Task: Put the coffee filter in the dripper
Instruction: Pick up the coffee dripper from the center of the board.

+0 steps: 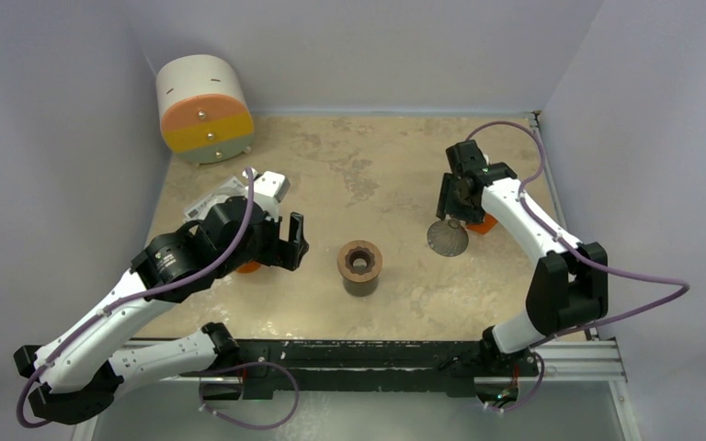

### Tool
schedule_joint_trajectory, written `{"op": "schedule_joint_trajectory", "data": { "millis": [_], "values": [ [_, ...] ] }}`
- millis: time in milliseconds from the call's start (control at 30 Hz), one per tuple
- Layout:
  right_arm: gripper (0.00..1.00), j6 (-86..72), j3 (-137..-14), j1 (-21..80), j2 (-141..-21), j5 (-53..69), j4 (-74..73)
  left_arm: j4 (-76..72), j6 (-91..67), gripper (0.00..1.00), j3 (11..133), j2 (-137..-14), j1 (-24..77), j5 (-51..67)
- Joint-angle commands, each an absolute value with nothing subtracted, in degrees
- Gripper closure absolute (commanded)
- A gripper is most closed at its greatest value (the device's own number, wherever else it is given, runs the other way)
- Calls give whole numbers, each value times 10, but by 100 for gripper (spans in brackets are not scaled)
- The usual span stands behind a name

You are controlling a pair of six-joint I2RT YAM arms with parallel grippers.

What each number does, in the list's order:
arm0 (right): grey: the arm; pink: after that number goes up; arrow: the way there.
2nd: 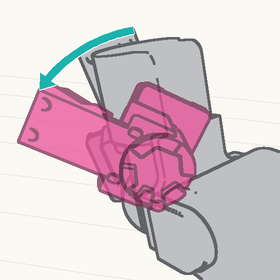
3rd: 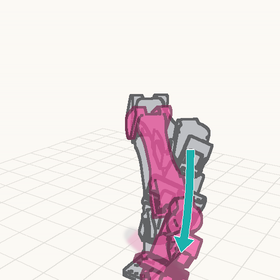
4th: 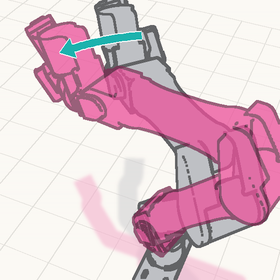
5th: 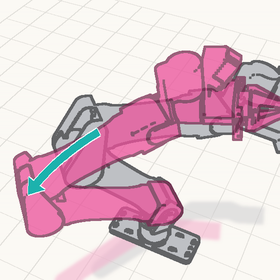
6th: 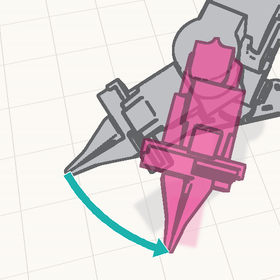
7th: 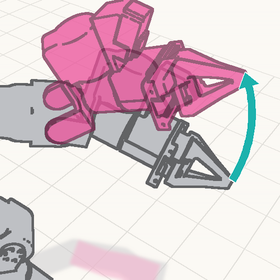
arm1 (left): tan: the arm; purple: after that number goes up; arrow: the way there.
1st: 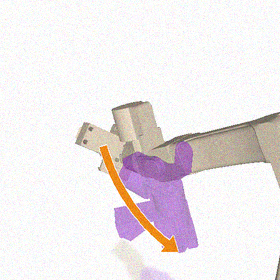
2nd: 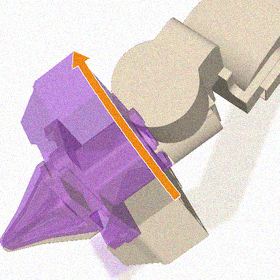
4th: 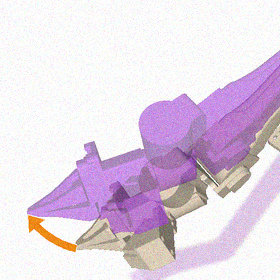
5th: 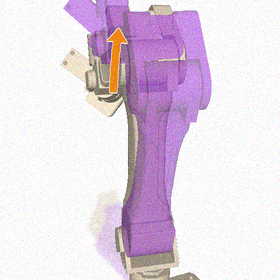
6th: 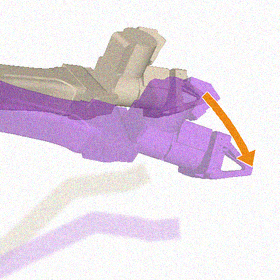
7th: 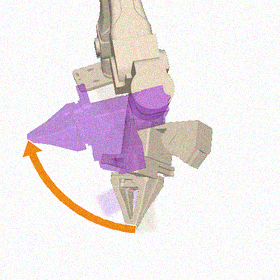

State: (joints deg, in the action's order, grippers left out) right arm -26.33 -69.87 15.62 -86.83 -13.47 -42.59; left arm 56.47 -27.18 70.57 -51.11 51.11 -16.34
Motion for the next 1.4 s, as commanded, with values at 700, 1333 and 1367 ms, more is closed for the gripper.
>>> {"op": "schedule_joint_trajectory", "data": {
  "millis": [700,1333,1367],
  "values": [
    [46,-258,-678,144,-911,-133,-389,560,-253,18,715,-524,509,-174],
    [65,-262,-669,144,-898,-109,-388,563,-258,18,714,-520,510,-171],
    [67,-263,-668,144,-896,-106,-388,563,-259,18,714,-520,509,-171]
  ]
}}
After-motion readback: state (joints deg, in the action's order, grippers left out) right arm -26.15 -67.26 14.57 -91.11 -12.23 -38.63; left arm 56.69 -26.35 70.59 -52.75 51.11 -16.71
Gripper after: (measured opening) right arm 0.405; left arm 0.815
